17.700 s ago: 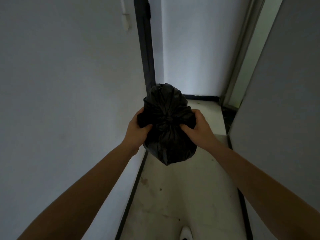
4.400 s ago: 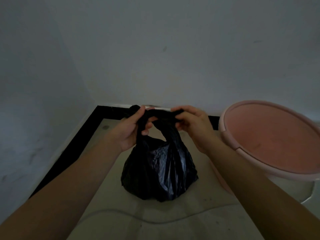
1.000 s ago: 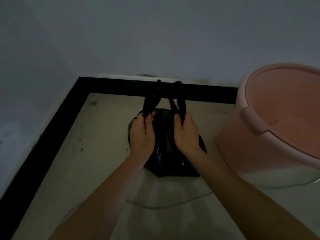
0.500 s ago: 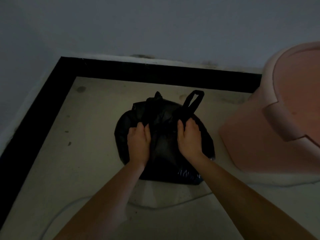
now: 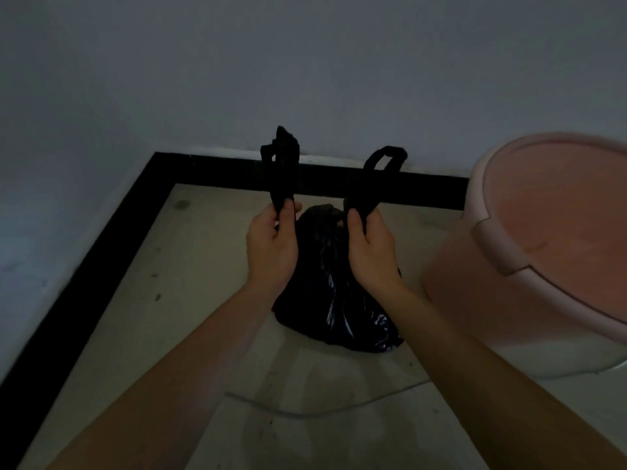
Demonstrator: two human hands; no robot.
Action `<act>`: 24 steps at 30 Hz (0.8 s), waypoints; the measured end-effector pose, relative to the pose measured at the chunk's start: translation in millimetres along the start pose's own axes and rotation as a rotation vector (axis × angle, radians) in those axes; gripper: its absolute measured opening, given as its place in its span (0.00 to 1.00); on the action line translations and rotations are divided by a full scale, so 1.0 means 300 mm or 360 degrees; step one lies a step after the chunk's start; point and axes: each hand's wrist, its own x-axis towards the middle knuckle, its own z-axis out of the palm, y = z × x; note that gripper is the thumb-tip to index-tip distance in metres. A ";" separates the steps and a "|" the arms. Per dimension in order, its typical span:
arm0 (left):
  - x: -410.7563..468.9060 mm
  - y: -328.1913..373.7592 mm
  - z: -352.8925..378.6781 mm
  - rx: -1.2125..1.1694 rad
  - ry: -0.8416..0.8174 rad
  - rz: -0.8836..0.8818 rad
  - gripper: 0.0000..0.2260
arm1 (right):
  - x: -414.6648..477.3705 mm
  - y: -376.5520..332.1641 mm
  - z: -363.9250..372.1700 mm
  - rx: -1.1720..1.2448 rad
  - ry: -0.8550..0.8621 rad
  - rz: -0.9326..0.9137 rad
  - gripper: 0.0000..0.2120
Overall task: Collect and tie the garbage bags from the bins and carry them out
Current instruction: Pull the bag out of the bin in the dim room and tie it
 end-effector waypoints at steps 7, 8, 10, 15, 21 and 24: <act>0.011 0.063 -0.054 -0.0629 0.0073 -0.0671 0.16 | 0.035 -0.021 -0.129 -0.0111 0.0136 0.0160 0.13; -0.004 0.058 -0.061 -0.0564 0.0045 -0.0668 0.16 | 0.031 -0.013 -0.141 -0.0130 0.0138 0.0178 0.12; -0.028 0.066 -0.068 -0.0459 -0.0015 -0.0585 0.15 | 0.017 -0.013 -0.152 -0.0146 0.0110 0.0138 0.12; -0.033 0.132 -0.105 -0.0198 -0.0321 -0.0353 0.11 | -0.006 -0.071 -0.167 -0.0517 -0.0107 -0.0260 0.13; -0.063 0.210 -0.118 -0.0193 -0.0821 -0.0382 0.09 | -0.029 -0.086 -0.126 -0.1106 -0.0412 -0.0843 0.09; -0.076 0.217 -0.112 -0.0355 -0.0760 -0.0504 0.08 | -0.039 -0.064 -0.113 -0.1161 -0.0550 -0.0775 0.12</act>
